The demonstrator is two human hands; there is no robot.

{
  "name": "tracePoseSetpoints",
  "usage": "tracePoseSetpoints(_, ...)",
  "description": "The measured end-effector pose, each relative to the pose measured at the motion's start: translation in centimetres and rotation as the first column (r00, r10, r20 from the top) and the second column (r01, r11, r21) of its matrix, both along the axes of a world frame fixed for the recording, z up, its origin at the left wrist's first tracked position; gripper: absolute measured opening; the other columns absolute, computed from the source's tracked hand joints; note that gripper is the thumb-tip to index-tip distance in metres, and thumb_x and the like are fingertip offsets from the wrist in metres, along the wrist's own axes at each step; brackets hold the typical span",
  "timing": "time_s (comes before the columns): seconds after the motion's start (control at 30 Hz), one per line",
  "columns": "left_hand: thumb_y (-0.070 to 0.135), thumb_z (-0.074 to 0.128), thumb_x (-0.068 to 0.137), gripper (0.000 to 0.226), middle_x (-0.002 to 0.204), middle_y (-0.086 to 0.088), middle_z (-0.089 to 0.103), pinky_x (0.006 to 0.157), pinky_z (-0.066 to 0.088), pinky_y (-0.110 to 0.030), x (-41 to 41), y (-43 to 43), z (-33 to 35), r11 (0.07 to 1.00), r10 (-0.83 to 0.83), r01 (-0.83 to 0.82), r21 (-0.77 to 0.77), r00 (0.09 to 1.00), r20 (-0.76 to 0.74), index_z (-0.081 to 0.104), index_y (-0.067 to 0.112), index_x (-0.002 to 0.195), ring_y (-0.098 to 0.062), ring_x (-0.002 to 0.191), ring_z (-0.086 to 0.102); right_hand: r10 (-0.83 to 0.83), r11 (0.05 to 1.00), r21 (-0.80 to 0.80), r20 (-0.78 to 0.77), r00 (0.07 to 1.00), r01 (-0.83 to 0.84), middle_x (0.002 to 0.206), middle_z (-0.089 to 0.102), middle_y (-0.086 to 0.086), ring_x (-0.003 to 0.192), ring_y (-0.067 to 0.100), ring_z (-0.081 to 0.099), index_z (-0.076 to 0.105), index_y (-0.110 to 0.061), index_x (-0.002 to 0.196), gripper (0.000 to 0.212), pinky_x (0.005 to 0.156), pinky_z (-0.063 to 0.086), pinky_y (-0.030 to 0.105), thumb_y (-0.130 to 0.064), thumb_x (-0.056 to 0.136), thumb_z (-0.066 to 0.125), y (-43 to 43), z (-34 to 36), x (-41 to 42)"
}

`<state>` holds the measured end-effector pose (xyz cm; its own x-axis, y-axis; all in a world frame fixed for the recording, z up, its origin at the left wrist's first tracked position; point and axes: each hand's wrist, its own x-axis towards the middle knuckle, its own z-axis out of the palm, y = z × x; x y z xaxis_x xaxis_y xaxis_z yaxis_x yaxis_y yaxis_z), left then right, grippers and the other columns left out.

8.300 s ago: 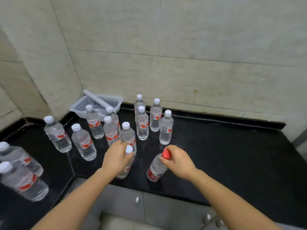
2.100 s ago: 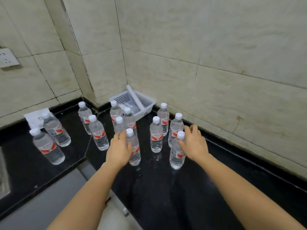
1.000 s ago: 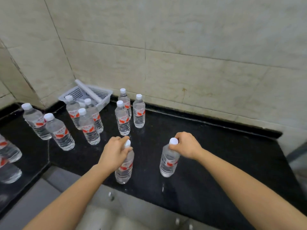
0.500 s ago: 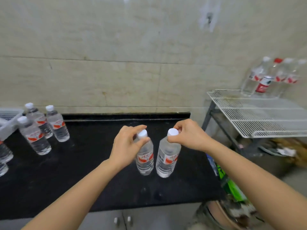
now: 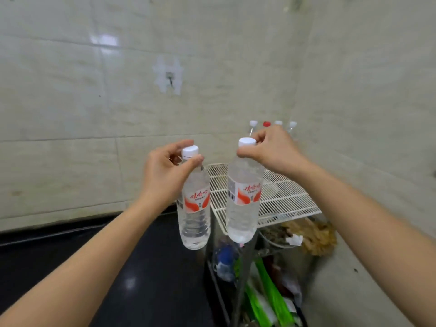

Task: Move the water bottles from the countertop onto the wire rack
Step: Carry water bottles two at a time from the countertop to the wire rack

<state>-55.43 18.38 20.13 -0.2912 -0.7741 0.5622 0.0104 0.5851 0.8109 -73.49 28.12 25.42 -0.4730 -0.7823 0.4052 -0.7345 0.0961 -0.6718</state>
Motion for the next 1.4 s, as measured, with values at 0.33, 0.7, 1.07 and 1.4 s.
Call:
tracePoseSetpoints(0.33, 0.026, 0.076, 0.076, 0.038, 0.076, 0.0, 0.067, 0.052, 0.046, -0.01, -15.8, -2.5, 1.2, 0.988, -0.153, 0.152, -0.026, 0.988, -0.018, 0.063, 0.03, 0.111, 0.002, 0.058, 0.058, -0.175, 0.984, -0.019, 0.065, 0.982, 0.177, 0.057, 0.038, 0.006, 0.055, 0.012, 0.034, 0.057, -0.014, 0.059, 0.023, 0.054, 0.025, 0.029, -0.025, 0.062, 0.077, 0.7, -0.6, -14.7)
tracePoseSetpoints(0.7, 0.021, 0.076, 0.075, 0.028, 0.073, 0.014, 0.07, 0.077, 0.055, -0.03, -33.7, -8.3, -0.2, 0.945, -0.313, 0.316, 0.082, 0.949, -0.044, 0.07, 0.043, 0.091, -0.014, 0.078, 0.065, -0.352, 0.935, 0.001, 0.138, 0.926, 0.355, 0.06, 0.049, 0.002, 0.052, 0.011, 0.042, 0.065, 0.0, 0.067, 0.032, 0.05, 0.031, 0.025, -0.028, 0.064, 0.08, -4.7, -2.4, -30.1)
tracePoseSetpoints(1.07, 0.022, 0.071, 0.08, 0.019, 0.08, 0.011, 0.074, 0.077, 0.055, -0.029, -46.0, -12.4, -0.7, 0.943, -0.305, 0.297, 0.146, 0.952, 0.031, 0.067, 0.04, 0.081, -0.008, 0.083, 0.07, -0.348, 0.937, 0.019, 0.157, 0.924, 0.349, 0.063, 0.05, 0.006, 0.059, 0.018, 0.046, 0.058, -0.01, 0.064, 0.03, 0.055, 0.034, 0.029, -0.031, 0.063, 0.08, -10.5, -3.3, -41.0)
tracePoseSetpoints(1.4, 0.024, 0.07, 0.081, 0.029, 0.1, 0.008, 0.073, 0.084, 0.054, -0.03, -50.7, -14.2, -2.2, 0.967, -0.205, 0.182, 0.181, 0.972, 0.117, 0.069, 0.019, 0.11, -0.007, 0.094, 0.068, -0.281, 0.959, 0.081, 0.169, 0.945, 0.271, 0.065, 0.059, 0.003, 0.062, 0.018, 0.054, 0.061, -0.01, 0.068, 0.031, 0.058, 0.041, 0.031, -0.035, 0.066, 0.079, -14.0, -4.3, -46.1)
